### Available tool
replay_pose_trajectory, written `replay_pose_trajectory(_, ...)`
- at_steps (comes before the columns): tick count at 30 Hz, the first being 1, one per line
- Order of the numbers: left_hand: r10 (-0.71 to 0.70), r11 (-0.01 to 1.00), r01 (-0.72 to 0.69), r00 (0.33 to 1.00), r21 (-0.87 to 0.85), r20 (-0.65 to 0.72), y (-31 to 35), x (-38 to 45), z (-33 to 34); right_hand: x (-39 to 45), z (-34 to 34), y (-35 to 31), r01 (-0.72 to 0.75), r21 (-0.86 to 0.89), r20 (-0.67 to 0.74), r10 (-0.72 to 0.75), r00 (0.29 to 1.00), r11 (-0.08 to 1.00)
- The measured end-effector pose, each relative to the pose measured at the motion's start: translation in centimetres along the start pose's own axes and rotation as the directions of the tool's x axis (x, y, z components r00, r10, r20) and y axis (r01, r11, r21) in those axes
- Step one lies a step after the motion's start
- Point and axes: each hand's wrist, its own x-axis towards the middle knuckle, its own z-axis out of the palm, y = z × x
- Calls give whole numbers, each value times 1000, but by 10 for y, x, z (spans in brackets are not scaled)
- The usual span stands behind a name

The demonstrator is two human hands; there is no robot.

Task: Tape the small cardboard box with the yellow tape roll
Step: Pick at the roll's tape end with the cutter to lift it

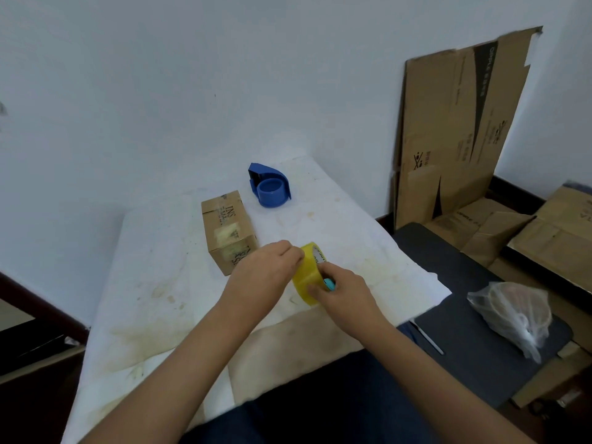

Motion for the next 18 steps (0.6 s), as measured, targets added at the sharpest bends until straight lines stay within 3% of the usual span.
replay_pose_trajectory(4, 56, 962, -101, 982, 255, 179, 15, 3, -18, -1, 0, -5, 12, -74, 18, -11, 1000, 997)
replay_pose_trajectory(7, 173, 899, -199, 980, 389, 101, 24, 5, -30, -1, 2, -9, 24, -93, 9, -23, 1000, 995)
replay_pose_trajectory(10, 248, 886, -240, 968, 396, 32, 20, 1, -19, -2, 5, -9, 42, -101, 13, -41, 999, 994)
replay_pose_trajectory(15, 311, 898, -310, 949, 312, 48, 16, 5, -13, -3, 3, -9, 26, -58, 37, -24, 999, 998)
replay_pose_trajectory(16, 271, 929, -276, 961, 246, 54, 16, 6, -12, -4, 0, -7, 18, -35, 41, -17, 999, 999)
replay_pose_trajectory(18, 60, 996, -63, 997, 60, 52, 12, 7, -13, -5, -10, -4, -14, 83, 47, 10, 999, 996)
